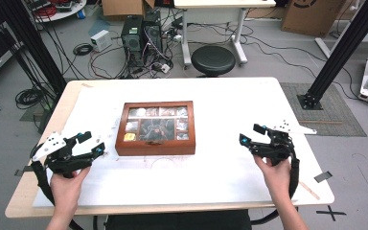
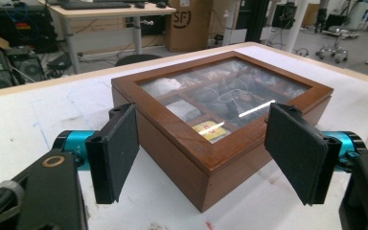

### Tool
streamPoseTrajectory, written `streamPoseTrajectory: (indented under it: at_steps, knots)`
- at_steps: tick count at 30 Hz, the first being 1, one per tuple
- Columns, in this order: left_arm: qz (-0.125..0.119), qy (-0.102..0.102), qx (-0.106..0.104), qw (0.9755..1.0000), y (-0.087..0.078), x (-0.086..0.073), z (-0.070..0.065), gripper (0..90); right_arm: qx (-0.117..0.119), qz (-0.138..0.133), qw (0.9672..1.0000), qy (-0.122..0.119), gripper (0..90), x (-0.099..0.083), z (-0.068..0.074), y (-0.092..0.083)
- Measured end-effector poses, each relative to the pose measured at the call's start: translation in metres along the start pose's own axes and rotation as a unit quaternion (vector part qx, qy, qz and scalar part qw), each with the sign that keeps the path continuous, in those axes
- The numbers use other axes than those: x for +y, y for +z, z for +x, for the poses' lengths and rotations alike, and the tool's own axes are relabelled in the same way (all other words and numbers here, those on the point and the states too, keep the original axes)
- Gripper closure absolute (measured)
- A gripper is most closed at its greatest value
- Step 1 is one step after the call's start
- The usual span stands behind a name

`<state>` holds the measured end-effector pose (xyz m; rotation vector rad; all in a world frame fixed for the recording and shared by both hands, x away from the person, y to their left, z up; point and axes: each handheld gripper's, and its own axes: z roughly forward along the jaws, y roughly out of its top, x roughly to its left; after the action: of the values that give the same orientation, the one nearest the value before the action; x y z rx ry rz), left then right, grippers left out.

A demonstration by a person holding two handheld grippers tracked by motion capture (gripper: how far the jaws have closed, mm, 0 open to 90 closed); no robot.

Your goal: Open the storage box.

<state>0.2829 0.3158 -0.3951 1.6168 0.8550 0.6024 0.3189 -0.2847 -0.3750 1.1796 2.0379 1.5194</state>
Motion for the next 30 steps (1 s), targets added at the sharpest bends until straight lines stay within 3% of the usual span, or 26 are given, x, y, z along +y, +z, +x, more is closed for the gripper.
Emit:
streamPoseTrajectory:
  at_steps: [4,16,20,30]
  knots:
    - [0.003,0.009,0.002,1.0000,0.002,0.000,-0.004,27.6,-0.007,0.005,1.0000,-0.005,20.8,-0.001,0.000,0.001]
    - [0.011,0.009,0.001,0.9999,0.003,-0.001,-0.003,27.6,-0.009,0.007,0.9997,-0.022,20.8,0.001,0.005,0.003]
    - [0.012,0.009,0.000,0.9999,0.003,-0.001,-0.003,27.6,-0.005,0.011,0.9991,-0.040,20.8,0.002,0.011,0.007]
    - [0.016,0.010,-0.002,0.9998,0.005,-0.001,-0.003,27.6,0.022,0.026,0.9978,-0.057,20.8,0.005,0.028,0.029]
